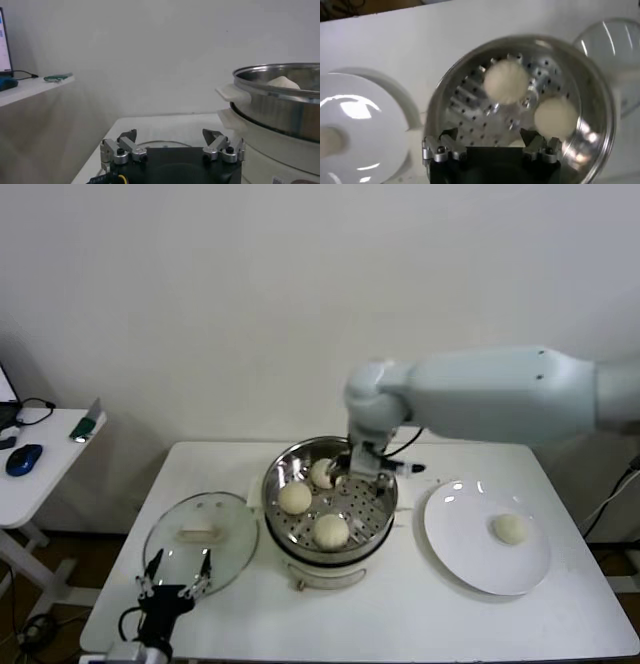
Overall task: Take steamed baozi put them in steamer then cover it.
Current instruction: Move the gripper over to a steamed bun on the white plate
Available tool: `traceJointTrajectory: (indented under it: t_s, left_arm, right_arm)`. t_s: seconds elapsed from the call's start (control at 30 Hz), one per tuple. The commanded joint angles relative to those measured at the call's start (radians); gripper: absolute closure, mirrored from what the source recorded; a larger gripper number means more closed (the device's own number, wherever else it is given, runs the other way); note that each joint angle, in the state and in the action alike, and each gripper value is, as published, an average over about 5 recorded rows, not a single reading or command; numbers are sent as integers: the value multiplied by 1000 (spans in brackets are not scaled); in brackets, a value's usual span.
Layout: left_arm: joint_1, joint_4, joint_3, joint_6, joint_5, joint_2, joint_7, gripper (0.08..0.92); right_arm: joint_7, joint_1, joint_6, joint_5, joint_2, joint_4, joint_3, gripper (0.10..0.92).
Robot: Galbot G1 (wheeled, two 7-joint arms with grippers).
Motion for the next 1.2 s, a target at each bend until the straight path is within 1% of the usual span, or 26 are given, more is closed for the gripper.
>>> traceJointTrajectory:
  t_s: [0.03,0.13,0.23,0.3,0.4,0.53,0.73,1.0,1.2]
  left_arm:
    - [-1,1,0,0,-2,1,0,177]
    - [-8,-1,2,3,-5,2,1,177]
    - [-15,-2,6,7,-6,2,3,177]
    - [-18,-2,8,8,-6,2,4,177]
    - [-20,0,8,8,-5,0,4,177]
    - [-20,7,7,6,-1,-3,4,177]
    - [-10,9,6,3,4,-7,2,177]
    - [0,22,0,-5,16,-9,0,177]
    - [1,28,-2,-5,21,-8,0,177]
  right_arm:
    - [-30,183,-96,237,-355,-166,-256,203]
    - [-20,149,-146,222,-448,-200,-314,203]
    - [5,85,-212,237,-517,-202,-326,203]
    - [26,20,-247,239,-550,-206,-302,203]
    - [48,-98,-259,187,-569,-246,-214,203]
    - [72,-261,-255,109,-559,-321,-86,203]
    - [110,-465,-253,43,-507,-407,102,203]
    - [121,-625,-254,-3,-459,-488,235,203]
    - [121,-697,-269,-7,-436,-524,287,203]
